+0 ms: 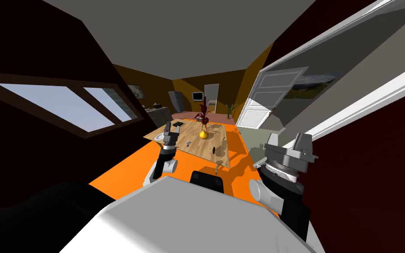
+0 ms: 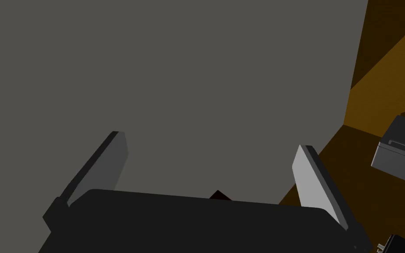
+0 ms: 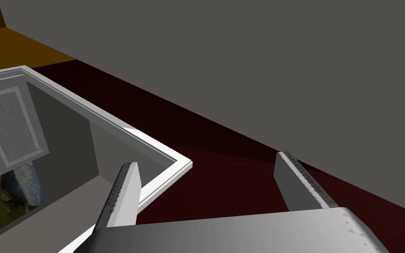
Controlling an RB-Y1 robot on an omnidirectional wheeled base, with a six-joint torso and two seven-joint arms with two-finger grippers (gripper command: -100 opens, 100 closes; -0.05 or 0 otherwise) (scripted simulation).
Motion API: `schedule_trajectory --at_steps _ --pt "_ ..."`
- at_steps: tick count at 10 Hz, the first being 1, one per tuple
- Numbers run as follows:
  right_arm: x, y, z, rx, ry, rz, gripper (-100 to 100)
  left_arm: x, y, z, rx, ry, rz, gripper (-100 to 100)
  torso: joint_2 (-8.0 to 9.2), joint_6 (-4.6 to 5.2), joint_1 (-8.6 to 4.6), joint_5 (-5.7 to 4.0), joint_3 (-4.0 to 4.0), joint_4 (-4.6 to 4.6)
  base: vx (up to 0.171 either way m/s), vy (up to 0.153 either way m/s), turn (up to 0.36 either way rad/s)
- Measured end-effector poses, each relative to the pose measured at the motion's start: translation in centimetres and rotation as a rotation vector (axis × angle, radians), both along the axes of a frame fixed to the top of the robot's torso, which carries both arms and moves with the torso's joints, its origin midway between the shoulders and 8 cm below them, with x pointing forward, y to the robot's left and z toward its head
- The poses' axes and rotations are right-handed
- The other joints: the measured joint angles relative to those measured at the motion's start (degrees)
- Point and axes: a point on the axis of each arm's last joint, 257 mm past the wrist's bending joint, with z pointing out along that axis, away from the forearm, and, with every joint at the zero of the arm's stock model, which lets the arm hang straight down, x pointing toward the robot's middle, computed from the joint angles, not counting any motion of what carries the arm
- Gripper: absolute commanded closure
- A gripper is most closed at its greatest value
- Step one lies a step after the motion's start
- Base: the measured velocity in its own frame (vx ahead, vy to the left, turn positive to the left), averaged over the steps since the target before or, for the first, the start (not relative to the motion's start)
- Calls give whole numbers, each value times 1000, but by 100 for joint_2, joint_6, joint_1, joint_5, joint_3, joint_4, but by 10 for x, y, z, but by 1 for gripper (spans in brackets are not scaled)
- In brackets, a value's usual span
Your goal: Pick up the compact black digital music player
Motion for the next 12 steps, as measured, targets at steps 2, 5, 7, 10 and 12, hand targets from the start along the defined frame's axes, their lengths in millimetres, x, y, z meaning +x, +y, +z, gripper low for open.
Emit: schedule_trajectory --at_steps 2,5,7,10,12 --pt "5 7 -10 -54 37 14 -100 0 0 0 0 0 0 0 9 0 -6 -1 5 2 -26 -12 2" --pt "16 19 -36 -154 111 33 -100 0 0 0 0 0 0 0 5 -1 -4 -1 3 1 -13 -2 53" --pt "25 27 -62 -233 179 44 -100 0 0 0 0 0 0 0 4 -1 1 0 2 1 -13 15 114" --pt "31 38 -103 -342 267 64 -100 0 0 0 0 0 0 0 3 -1 5 1 2 1 -10 21 105" --pt "37 43 -129 -418 323 74 -100 0 0 0 0 0 0 0 2 1 7 2 1 1 -8 27 111"
